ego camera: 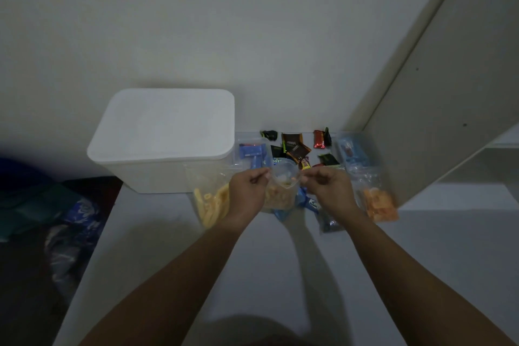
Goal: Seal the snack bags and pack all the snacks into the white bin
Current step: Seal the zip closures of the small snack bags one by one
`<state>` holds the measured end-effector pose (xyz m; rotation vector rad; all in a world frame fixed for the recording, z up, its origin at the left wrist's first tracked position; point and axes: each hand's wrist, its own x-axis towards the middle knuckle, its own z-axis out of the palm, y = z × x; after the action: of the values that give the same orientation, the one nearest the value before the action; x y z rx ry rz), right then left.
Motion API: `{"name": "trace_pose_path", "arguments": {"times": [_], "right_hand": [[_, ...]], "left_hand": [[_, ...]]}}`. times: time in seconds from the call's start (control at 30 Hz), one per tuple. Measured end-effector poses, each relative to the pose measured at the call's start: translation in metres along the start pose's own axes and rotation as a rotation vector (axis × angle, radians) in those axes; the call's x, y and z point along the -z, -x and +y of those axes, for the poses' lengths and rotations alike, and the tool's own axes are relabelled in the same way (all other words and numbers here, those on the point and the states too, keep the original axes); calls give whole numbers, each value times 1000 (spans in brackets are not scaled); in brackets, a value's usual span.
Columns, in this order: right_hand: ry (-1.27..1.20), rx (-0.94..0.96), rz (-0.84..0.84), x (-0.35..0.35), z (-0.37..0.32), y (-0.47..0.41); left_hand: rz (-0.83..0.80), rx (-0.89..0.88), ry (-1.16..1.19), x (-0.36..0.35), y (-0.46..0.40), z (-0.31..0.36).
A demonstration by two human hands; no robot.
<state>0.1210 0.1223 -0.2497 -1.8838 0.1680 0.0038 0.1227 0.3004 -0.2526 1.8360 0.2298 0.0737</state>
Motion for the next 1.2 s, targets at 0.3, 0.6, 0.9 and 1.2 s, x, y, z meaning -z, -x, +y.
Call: {"name": "trace_pose_path", "arguments": {"times": [0.3,0.6,0.9,1.2], "right_hand": [[-47,89,78,8,-28,-4],[27,113,104,11,-45,-7],[78,169,58,9,-61,-5],[44,210,-16,7,-69,-6]], "left_hand": [[99,-34,117,14,-10,23],[49,-96,129,17,-11,39],[47,-133,122,15,-13,57],[-40,-110,135,16,-13,64]]}}
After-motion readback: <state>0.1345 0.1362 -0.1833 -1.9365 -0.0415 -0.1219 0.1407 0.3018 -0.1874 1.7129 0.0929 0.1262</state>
